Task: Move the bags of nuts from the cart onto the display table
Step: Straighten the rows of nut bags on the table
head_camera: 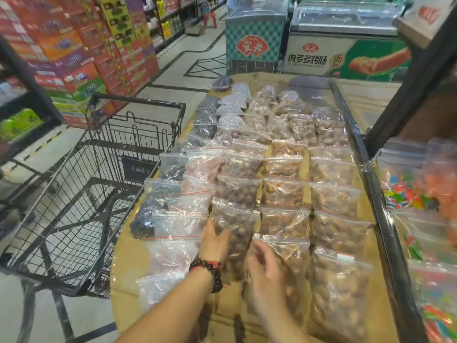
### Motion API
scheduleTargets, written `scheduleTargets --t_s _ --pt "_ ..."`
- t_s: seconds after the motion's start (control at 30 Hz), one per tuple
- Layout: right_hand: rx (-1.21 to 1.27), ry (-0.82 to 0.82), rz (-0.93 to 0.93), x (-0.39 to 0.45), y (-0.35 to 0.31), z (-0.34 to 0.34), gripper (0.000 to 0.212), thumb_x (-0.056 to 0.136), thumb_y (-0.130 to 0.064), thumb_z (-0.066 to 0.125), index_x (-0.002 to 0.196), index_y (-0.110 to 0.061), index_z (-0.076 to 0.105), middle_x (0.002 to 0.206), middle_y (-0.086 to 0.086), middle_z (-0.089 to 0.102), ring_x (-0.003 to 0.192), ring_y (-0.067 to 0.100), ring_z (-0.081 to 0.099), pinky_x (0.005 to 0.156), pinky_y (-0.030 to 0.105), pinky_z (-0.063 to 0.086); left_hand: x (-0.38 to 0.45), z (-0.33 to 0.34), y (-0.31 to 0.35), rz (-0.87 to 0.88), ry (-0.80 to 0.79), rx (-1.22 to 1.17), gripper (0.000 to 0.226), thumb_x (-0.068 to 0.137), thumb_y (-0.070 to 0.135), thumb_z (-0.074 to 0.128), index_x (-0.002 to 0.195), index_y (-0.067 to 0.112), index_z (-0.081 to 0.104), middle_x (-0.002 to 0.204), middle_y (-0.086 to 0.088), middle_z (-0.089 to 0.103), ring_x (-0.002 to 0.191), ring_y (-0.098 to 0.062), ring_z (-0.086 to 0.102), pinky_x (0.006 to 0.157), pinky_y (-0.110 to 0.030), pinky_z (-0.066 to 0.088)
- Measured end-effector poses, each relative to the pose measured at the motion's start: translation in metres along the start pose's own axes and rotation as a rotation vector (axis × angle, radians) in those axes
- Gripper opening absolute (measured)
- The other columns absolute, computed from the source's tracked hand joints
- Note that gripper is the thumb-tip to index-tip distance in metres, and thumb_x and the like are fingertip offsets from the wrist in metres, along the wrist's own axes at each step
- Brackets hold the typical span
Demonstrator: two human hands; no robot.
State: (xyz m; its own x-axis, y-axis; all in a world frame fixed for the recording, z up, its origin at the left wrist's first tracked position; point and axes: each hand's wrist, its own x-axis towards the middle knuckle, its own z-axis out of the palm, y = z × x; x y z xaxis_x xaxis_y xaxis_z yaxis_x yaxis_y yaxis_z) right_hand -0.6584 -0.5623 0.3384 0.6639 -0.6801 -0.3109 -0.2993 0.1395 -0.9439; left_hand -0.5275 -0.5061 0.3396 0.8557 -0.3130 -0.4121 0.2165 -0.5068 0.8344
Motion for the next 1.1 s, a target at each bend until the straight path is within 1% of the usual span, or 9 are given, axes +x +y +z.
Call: scheduleTargets --t_s 0.07,0.13,0.2,0.4,0.57,0.7,0.8,0.93,1.1 --pt "-0.007 -0.024 0.086 0.029 -0.003 0.027 0.051 0.101 -0.024 0.053 0.149 -0.022 0.037 0.151 0.002 0.043 0.141 0.019 0.039 0.111 0.03 0.036 0.019 0.004 -0.001 -0.079 0.006 -0.003 0.049 0.085 0.03 0.056 0.131 0.022 0.046 0.122 -0.012 0.062 0.103 -0.033 0.063 0.093 -0.044 0.051" --pt "0.046 -0.006 0.163 0.049 -0.001 0.044 0.069 0.1 -0.029 0.054 0.158 -0.02 0.018 0.162 0.005 0.029 0.147 0.024 0.031 0.119 0.043 0.029 0.03 0.009 -0.003 -0.097 0.005 0.046 0.056 0.086 0.03 0.055 0.139 0.019 0.041 0.132 -0.018 0.055 0.116 -0.037 0.056 0.102 -0.045 0.045" --pt "0.089 0.043 0.222 0.07 0.004 0.058 0.076 0.099 -0.029 0.056 0.16 -0.025 0.01 0.163 0.004 0.027 0.146 0.025 0.034 0.119 0.047 0.03 0.035 0.011 -0.004 -0.14 0.017 0.122 0.067 0.089 0.032 0.054 0.15 0.02 0.029 0.14 -0.019 0.046 0.127 -0.037 0.048 0.108 -0.043 0.038" --pt "-0.025 0.183 0.29 0.073 0.018 0.061 0.063 0.097 -0.023 0.06 0.153 -0.018 0.031 0.151 0.01 0.045 0.133 0.028 0.047 0.106 0.038 0.039 0.027 0.005 -0.019 -0.121 -0.112 0.131 0.065 0.093 0.037 0.051 0.151 0.02 0.027 0.142 -0.016 0.041 0.123 -0.032 0.05 0.109 -0.04 0.039" --pt "-0.011 0.258 0.215 0.087 0.006 0.062 0.054 0.094 -0.029 0.065 0.141 -0.017 0.042 0.135 0.004 0.05 0.12 0.024 0.051 0.095 0.037 0.042 0.041 0.004 0.001 0.088 -0.1 0.076 0.044 0.098 0.021 0.049 0.142 0.016 0.046 0.158 0.0 0.025 0.145 -0.012 0.022 0.118 -0.025 0.016" --pt "0.018 0.241 0.187 0.104 0.006 0.062 0.068 0.092 -0.027 0.068 0.148 -0.021 0.031 0.147 0.011 0.045 0.127 0.027 0.048 0.099 0.038 0.041 0.061 0.001 0.012 0.012 -0.123 -0.011 0.031 0.096 0.019 0.05 0.127 0.018 0.049 0.135 -0.003 0.051 0.117 -0.018 0.05 0.1 -0.031 0.039" --pt "0.084 0.194 0.184 0.112 0.003 0.062 0.082 0.09 -0.029 0.07 0.156 -0.026 0.021 0.155 0.006 0.036 0.137 0.027 0.041 0.106 0.039 0.038 0.07 0.0 0.021 -0.088 -0.156 -0.066 0.027 0.095 0.021 0.051 0.12 0.022 0.041 0.119 -0.004 0.057 0.098 -0.018 0.054 0.089 -0.031 0.041" --pt "0.116 0.131 0.147 0.103 0.004 0.06 0.078 0.09 -0.025 0.071 0.154 -0.029 0.026 0.143 -0.003 0.047 0.122 0.015 0.05 0.104 0.035 0.041 0.065 -0.004 0.018 -0.151 -0.177 -0.031 0.028 0.095 0.02 0.047 0.12 0.021 0.036 0.115 -0.008 0.059 0.098 -0.026 0.06 0.095 -0.04 0.047" --pt "0.109 0.054 0.164 0.1 0.008 0.056 0.061 0.092 -0.013 0.069 0.139 -0.032 0.036 0.118 -0.015 0.058 0.097 -0.008 0.055 0.086 0.024 0.045 0.055 -0.008 0.027 -0.068 -0.178 -0.062 0.035 0.092 0.011 0.05 0.124 0.021 0.04 0.126 -0.006 0.056 0.106 -0.022 0.056 0.089 -0.031 0.042"
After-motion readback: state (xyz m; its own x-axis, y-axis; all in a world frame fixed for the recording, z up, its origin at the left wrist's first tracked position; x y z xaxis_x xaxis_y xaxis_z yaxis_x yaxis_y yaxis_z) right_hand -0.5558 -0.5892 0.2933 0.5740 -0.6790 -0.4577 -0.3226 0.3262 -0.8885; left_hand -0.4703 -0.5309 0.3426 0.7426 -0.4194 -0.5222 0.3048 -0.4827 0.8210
